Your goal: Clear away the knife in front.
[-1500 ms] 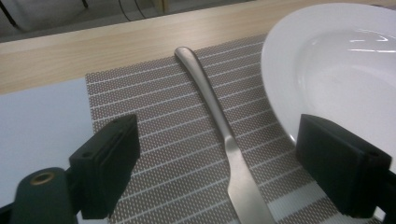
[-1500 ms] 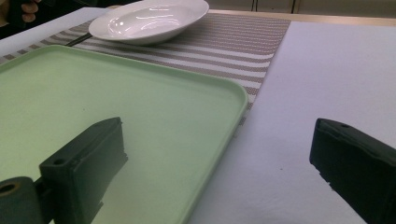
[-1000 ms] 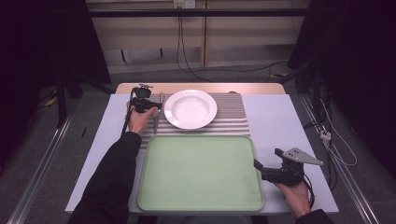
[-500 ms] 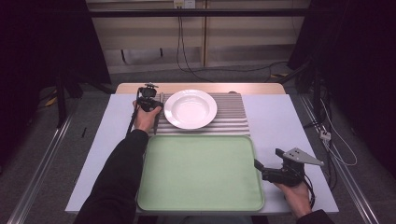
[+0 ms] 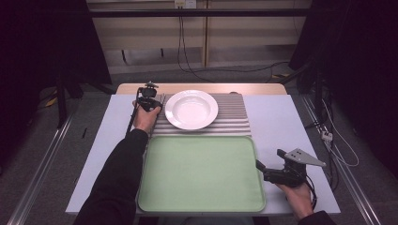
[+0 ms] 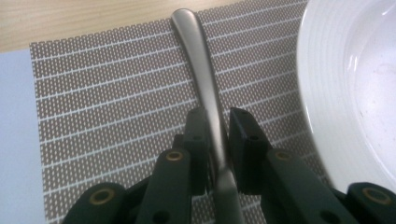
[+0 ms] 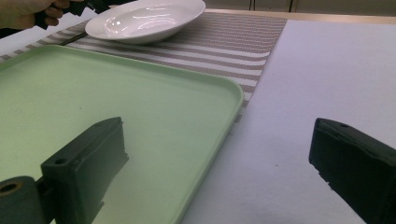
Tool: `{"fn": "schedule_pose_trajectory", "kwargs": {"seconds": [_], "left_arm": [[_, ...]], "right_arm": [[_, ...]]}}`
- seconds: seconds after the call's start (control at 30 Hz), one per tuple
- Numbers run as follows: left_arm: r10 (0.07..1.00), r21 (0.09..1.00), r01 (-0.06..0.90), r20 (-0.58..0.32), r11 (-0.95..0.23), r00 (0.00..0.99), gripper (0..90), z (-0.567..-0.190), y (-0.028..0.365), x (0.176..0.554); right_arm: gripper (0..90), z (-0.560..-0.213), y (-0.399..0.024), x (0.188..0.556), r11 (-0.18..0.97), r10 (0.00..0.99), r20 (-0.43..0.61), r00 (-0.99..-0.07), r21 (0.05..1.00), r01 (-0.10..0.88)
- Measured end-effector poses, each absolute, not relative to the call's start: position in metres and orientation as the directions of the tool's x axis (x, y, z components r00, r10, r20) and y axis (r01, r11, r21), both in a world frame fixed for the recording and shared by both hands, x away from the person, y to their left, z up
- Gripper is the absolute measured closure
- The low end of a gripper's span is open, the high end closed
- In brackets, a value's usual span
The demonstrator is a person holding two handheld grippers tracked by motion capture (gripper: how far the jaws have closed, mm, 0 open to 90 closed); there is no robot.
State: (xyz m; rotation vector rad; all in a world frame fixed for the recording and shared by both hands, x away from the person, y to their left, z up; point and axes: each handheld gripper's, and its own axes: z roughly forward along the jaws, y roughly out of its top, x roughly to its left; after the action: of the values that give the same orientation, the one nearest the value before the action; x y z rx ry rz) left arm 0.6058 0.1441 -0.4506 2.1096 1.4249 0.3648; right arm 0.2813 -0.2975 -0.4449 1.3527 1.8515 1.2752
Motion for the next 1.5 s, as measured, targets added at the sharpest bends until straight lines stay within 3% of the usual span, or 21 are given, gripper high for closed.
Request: {"fn": "schedule_pose_trajectory", "kwargs": {"seconds": [0.93,1.5], "left_arm": [[0.868,0.568,0.740,-0.086,-0.360,0.489,79.5,-0.446,0.172,0.540],[0.863,0.550,0.738,-0.059,-0.391,0.502,78.6,-0.445,0.167,0.544]], "right_arm": [[4.2,-0.445,-0.293,0.284,0.075,0.918,0.111,-0.381,0.894,0.442],[4.2,-0.445,-0.292,0.285,0.081,0.915,0.111,-0.388,0.892,0.445]]}}
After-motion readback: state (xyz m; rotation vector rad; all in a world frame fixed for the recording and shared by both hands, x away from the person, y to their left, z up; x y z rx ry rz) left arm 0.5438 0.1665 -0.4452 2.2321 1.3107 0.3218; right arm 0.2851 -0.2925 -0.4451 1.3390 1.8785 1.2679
